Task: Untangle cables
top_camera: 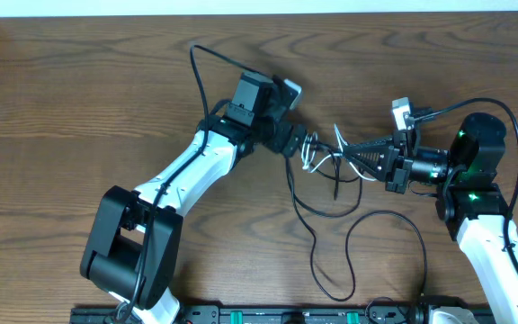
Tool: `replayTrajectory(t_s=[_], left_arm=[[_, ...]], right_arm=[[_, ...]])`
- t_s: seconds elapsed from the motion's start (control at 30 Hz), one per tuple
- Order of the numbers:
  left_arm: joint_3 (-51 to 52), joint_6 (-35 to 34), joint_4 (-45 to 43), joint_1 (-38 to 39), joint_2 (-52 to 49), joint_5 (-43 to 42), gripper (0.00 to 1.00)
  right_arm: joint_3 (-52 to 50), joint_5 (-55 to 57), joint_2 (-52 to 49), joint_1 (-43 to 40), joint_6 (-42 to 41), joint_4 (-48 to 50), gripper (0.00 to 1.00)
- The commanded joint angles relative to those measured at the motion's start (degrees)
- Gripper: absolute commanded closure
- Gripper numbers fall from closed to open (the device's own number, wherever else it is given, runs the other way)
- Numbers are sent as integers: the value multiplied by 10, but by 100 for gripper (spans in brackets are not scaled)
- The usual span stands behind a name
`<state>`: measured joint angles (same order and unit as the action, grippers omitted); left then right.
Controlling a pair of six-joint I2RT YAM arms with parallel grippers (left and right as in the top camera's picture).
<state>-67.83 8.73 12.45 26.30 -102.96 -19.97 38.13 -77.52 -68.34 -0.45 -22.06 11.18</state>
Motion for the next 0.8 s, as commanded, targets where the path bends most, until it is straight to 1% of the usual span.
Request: replayTrajectory(t_s=[0.0, 0.13, 0.33, 0.5, 0.53, 0.57, 0.6, 0.77], left_arm=[[1, -9, 30, -1, -5, -30, 2], [1, -9, 76, -1, -5, -32, 1], [1, -9, 111, -1, -5, -32, 7], [1, -9, 113, -1, -5, -33, 6], [1, -9, 115, -1, -5, -35, 5], [1, -9, 118, -1, -5, -36, 1], [1, -9, 120, -1, -5, -36, 3], [1, -9, 135, -1, -5, -36, 2]], right_arm=[[2, 0, 5, 3, 9, -1, 99], [2, 0, 5, 3, 9, -3, 99], [2, 0, 5, 3, 9, -3, 99], [2, 0, 5, 3, 9, -3, 99], [2, 0, 5, 3, 9, -3, 99], [2, 0, 5, 3, 9, -3, 99], [2, 0, 5, 3, 9, -3, 99], [2, 0, 5, 3, 9, -6, 99]])
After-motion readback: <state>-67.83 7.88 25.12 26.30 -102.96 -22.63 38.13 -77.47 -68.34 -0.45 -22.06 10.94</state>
